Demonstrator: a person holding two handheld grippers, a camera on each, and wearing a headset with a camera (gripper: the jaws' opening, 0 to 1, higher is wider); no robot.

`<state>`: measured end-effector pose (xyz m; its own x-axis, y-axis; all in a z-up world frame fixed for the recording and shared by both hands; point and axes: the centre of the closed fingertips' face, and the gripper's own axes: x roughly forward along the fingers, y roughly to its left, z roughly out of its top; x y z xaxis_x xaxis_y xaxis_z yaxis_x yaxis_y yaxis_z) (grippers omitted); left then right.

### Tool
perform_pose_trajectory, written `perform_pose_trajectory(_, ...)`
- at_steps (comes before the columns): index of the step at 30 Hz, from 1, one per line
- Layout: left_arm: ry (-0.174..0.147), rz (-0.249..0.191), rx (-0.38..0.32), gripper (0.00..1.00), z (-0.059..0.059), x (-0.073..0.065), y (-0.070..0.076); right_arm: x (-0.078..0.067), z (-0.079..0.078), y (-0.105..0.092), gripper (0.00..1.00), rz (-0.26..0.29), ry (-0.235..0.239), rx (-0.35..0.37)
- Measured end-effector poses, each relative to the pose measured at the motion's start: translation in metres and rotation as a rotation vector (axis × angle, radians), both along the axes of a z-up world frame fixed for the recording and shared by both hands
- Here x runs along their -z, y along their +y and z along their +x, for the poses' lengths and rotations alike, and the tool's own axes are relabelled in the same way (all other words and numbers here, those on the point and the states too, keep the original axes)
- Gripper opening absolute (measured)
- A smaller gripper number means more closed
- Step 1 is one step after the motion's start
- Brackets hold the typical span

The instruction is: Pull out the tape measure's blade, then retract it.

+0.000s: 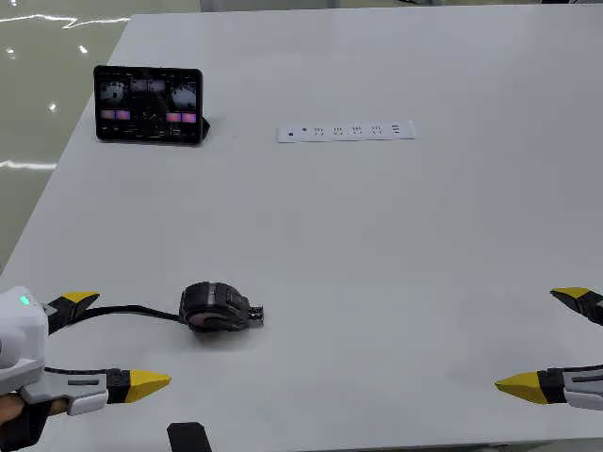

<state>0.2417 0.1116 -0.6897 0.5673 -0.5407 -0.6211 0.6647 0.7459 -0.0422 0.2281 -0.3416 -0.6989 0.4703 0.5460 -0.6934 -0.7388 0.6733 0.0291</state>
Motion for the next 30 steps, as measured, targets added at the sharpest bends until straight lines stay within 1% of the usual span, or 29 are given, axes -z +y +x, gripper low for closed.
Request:
perform_pose_trajectory(10,-0.008,-0.002,0.009,0.99,-0.001,-0.001,-0.002,0.000,-0.002,0.001,1.00,0.008,-0.001,0.006)
perform_pose_trajectory(14,-0.002,-0.002,0.010,0.99,-0.002,0.000,-0.001,0.000,-0.004,0.002,1.00,0.012,0.005,0.001)
perform_pose_trajectory(16,-0.002,-0.006,0.010,0.99,-0.002,0.000,-0.001,0.000,-0.004,0.001,1.00,0.008,-0.004,-0.002)
perform_pose_trajectory(18,-0.023,0.016,0.024,0.99,0.000,0.000,0.000,0.000,-0.003,0.002,1.00,0.007,-0.009,-0.003)
perform_pose_trajectory(19,-0.031,0.027,0.037,0.99,0.000,0.001,0.000,-0.002,0.000,0.002,1.00,0.011,-0.024,-0.007)
perform_pose_trajectory(20,-0.034,0.033,0.045,0.99,0.000,0.001,-0.001,-0.003,0.000,0.003,1.00,0.017,-0.024,-0.007)
perform_pose_trajectory(21,-0.036,0.038,0.055,0.99,0.001,0.001,-0.002,-0.003,0.002,0.005,1.00,0.017,-0.015,-0.007)
perform_pose_trajectory(23,-0.032,0.033,0.071,0.99,0.002,0.000,-0.004,-0.005,0.003,0.007,1.00,0.013,-0.022,-0.015)
perform_pose_trajectory(25,-0.030,0.033,0.081,0.99,0.006,-0.002,-0.006,-0.007,0.005,0.012,1.00,0.022,-0.014,-0.021)
perform_pose_trajectory(28,-0.015,0.027,0.104,0.99,0.010,-0.003,-0.010,-0.011,0.007,0.021,1.00,0.028,-0.014,-0.046)
perform_pose_trajectory(30,-0.017,0.033,0.120,0.99,0.015,-0.004,-0.013,-0.012,0.009,0.028,1.00,0.033,-0.011,-0.065)
